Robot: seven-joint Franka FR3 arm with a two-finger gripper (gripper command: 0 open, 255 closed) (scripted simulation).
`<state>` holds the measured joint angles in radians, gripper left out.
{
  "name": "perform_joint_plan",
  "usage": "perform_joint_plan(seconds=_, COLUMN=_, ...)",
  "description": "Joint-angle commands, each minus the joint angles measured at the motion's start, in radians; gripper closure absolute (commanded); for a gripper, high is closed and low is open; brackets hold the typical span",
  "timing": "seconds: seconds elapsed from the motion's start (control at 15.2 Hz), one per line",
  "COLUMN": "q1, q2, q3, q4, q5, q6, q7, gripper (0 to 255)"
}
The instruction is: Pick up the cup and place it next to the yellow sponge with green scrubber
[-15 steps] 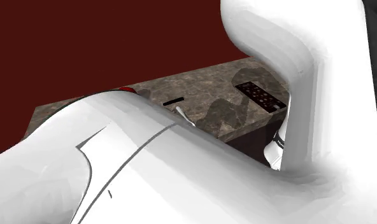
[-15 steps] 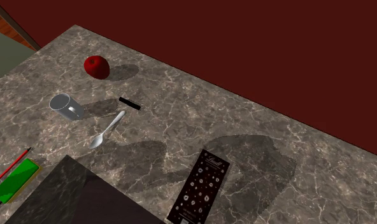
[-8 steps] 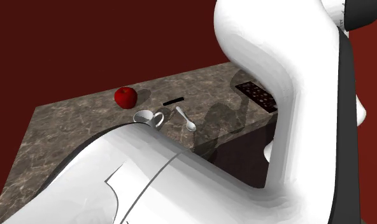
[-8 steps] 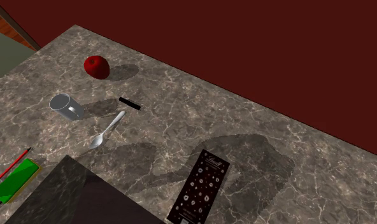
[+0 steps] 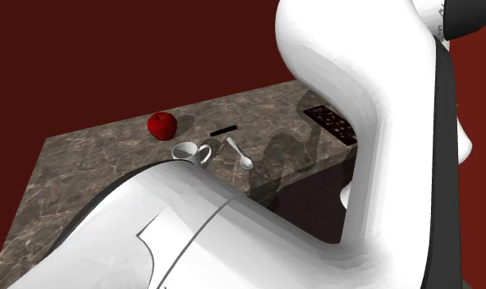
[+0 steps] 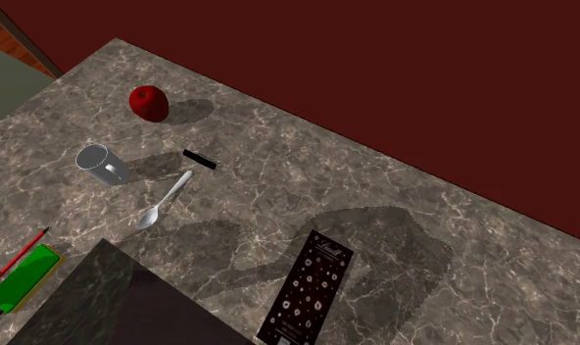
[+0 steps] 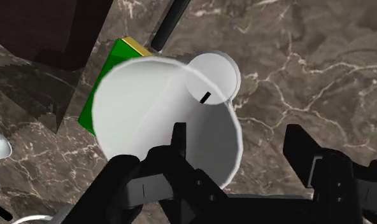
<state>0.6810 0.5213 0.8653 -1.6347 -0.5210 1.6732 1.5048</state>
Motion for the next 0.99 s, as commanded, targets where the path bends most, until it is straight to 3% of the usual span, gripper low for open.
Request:
perform_joint_plan(seconds=0.0, q1=0.0, q2=0.0, q3=0.0, q4=0.0, q5=0.0, q6=0.0, q7=0.0, gripper=0)
perform_joint_plan(seconds=0.2, q1=0.0, q2=0.0, q3=0.0, q4=0.0, q5=0.0, q6=0.0, q7=0.0, gripper=0)
perform_joint_plan(seconds=0.46, q1=0.049, q2=0.008, q3=0.004, q4=0.141, q5=0.01, q6=-0.125, q7=-0.016, gripper=0)
perform_joint_plan(seconds=0.92, q1=0.049, q2=0.008, q3=0.004, q4=0.141, q5=0.01, q6=-0.125, q7=-0.016, gripper=0)
